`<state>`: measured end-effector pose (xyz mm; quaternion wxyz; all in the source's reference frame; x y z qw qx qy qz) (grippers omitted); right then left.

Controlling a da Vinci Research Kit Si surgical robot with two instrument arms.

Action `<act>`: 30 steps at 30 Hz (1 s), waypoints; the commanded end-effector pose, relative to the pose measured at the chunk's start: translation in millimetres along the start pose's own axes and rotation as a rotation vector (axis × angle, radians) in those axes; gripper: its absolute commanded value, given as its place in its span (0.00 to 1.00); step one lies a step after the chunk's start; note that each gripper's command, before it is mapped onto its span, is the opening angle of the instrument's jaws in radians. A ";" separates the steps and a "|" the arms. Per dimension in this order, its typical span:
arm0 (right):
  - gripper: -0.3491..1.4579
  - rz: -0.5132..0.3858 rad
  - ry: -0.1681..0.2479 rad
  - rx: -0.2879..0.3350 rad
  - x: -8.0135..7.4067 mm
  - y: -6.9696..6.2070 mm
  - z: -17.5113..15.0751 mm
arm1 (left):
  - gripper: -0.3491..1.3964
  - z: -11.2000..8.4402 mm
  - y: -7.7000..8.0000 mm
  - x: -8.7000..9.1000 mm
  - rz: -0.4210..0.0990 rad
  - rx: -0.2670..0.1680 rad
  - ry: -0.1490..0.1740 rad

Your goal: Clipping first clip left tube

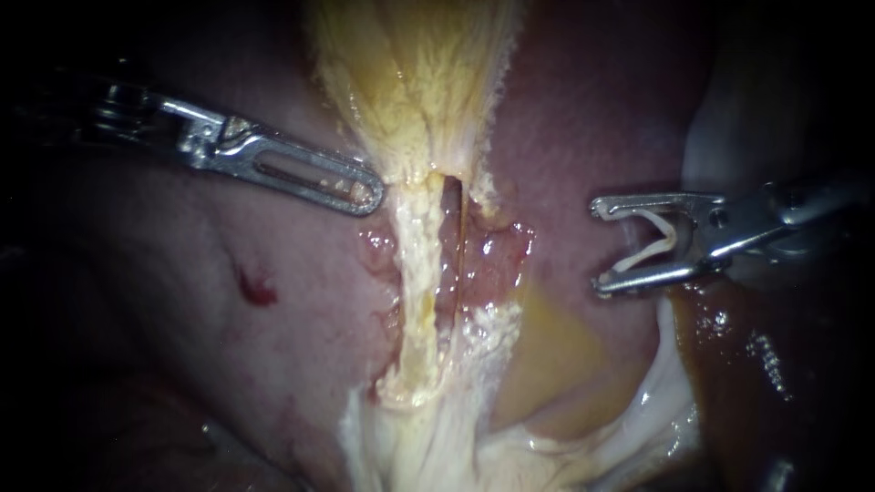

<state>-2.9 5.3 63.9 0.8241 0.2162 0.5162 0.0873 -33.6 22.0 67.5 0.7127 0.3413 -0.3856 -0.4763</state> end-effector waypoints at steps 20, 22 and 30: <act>0.46 0.000 0.000 -0.001 0.1 -0.1 0.1 | 0.00 -7.3 -2.3 -2.4 -0.022 -0.004 -0.028; 0.46 0.000 0.000 -0.001 0.1 -0.1 0.1 | 0.00 -8.4 -2.6 -2.6 -0.026 -0.008 -0.035; 0.46 0.000 0.000 -0.001 0.1 -0.1 0.1 | 0.00 -10.0 -2.7 -2.4 -0.029 -0.008 -0.043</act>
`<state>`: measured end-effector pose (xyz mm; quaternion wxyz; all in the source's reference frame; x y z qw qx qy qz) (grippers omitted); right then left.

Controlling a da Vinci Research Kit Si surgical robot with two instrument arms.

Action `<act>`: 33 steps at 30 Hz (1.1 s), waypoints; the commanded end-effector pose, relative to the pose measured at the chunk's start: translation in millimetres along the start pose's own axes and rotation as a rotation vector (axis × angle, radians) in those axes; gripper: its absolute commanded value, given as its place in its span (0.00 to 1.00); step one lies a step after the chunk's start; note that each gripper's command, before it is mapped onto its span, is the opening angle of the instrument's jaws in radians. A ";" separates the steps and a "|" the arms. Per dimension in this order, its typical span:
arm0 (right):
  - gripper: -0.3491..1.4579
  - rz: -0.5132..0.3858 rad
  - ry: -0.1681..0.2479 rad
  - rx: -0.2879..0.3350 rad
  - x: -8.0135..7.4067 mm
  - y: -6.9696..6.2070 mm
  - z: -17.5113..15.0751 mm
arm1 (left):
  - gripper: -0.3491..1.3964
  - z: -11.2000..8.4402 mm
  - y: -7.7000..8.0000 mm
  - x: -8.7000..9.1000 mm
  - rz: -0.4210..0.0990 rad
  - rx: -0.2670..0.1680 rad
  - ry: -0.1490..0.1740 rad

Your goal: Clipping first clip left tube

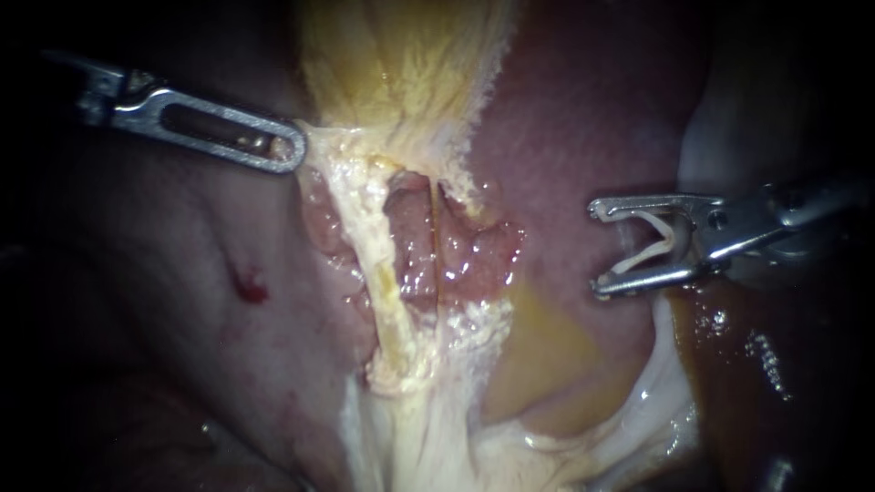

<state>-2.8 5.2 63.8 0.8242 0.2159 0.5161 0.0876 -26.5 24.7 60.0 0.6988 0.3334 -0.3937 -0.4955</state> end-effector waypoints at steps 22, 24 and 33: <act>0.47 -0.011 0.022 0.037 1.9 -3.1 7.4 | 0.00 1.0 -1.4 0.3 -0.004 -0.008 -0.007; 0.47 -0.014 0.025 0.044 2.1 -3.5 8.5 | 0.00 1.1 -1.4 0.3 -0.004 -0.008 -0.007; 0.47 -0.018 0.038 0.064 2.9 -3.9 11.8 | 0.00 1.3 -1.4 0.3 -0.004 -0.006 -0.006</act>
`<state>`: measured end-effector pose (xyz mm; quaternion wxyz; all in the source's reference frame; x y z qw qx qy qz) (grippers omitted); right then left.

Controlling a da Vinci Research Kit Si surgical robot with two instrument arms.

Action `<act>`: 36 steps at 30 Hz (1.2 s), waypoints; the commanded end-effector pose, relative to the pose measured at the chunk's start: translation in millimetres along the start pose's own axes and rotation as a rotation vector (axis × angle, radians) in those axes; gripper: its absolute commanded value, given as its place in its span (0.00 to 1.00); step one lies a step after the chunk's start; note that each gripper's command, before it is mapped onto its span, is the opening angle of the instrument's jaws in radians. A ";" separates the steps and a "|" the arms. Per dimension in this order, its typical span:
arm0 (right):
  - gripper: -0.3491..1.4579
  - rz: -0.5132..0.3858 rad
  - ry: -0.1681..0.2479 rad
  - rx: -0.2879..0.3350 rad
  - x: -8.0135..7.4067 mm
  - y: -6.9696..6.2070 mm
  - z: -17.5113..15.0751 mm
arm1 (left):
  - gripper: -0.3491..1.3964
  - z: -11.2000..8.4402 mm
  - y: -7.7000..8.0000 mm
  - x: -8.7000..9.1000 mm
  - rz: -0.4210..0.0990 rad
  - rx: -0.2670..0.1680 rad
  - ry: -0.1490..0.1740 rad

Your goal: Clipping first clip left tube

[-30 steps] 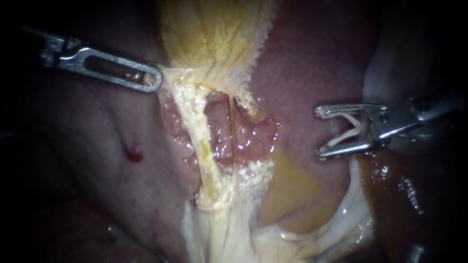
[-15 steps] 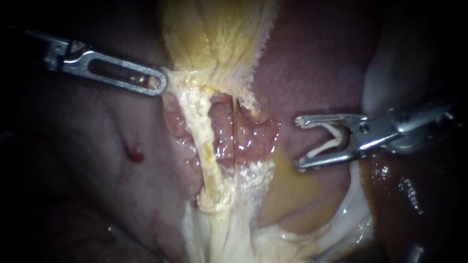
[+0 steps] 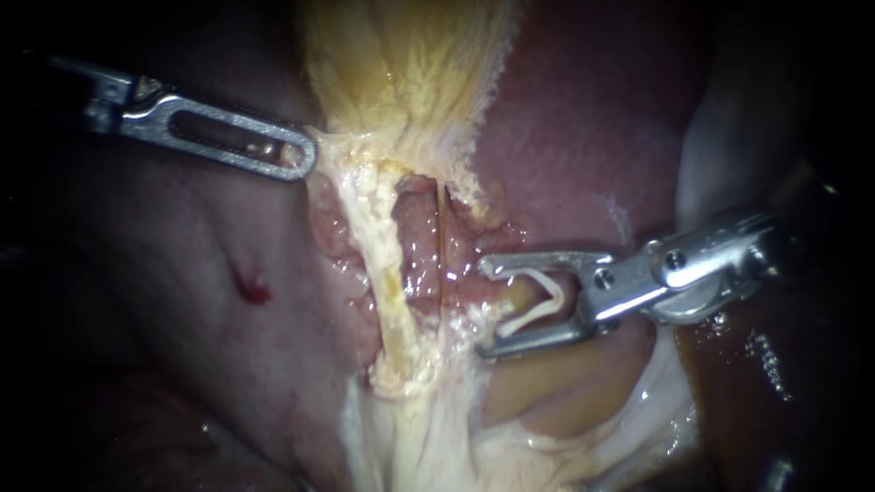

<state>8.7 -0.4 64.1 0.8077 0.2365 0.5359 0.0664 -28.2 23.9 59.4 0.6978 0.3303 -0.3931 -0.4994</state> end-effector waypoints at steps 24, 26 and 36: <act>0.47 0.119 0.037 0.034 -1.6 1.6 5.0 | 0.00 0.2 0.0 0.1 0.000 0.004 0.003; 0.47 0.135 0.036 0.039 -2.0 1.9 5.3 | 0.00 0.2 0.0 0.1 0.000 0.004 0.003; 0.47 0.204 0.055 0.087 -3.6 3.1 7.2 | 0.00 0.3 -0.2 0.1 0.000 0.004 0.003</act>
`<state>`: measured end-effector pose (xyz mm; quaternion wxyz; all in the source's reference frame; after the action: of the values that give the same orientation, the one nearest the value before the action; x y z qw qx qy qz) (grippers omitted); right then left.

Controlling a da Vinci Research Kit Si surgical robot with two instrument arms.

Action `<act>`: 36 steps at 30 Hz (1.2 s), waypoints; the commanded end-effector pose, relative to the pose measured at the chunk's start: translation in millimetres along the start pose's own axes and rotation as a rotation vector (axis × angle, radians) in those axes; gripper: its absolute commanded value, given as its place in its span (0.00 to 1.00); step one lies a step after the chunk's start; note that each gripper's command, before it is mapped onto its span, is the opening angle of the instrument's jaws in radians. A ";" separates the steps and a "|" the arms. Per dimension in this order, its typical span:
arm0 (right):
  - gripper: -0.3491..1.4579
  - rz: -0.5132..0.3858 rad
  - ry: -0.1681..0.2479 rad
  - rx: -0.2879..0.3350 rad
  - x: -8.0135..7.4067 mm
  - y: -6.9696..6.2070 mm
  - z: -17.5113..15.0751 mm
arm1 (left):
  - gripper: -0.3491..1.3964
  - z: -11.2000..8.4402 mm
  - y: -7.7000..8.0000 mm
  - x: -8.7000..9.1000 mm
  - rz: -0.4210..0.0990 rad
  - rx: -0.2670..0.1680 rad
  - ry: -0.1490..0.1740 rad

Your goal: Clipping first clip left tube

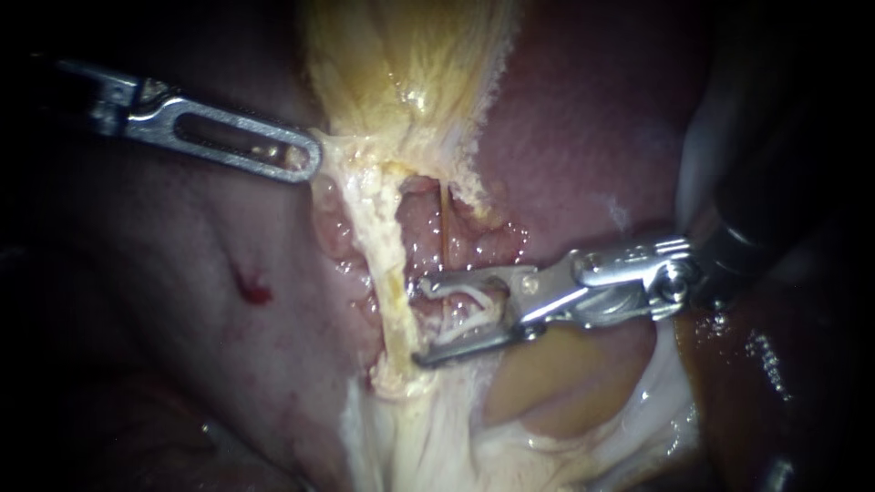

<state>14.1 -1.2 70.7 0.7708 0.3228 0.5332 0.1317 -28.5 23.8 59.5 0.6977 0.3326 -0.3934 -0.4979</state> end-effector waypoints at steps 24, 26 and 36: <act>0.47 0.019 0.040 0.021 -0.3 0.9 1.4 | 0.00 0.0 -0.2 0.0 0.000 -0.001 -0.001; 0.47 0.019 0.041 0.028 0.0 0.7 1.7 | 0.00 0.0 -0.2 0.0 0.000 -0.001 -0.001; 0.47 0.016 0.064 0.062 0.7 0.4 3.6 | 0.00 0.2 -0.2 -0.1 -0.001 -0.002 -0.001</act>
<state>17.8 -1.9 71.2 0.7408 0.3470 0.5600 0.1317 -28.7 23.8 59.4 0.6975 0.3320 -0.3934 -0.4985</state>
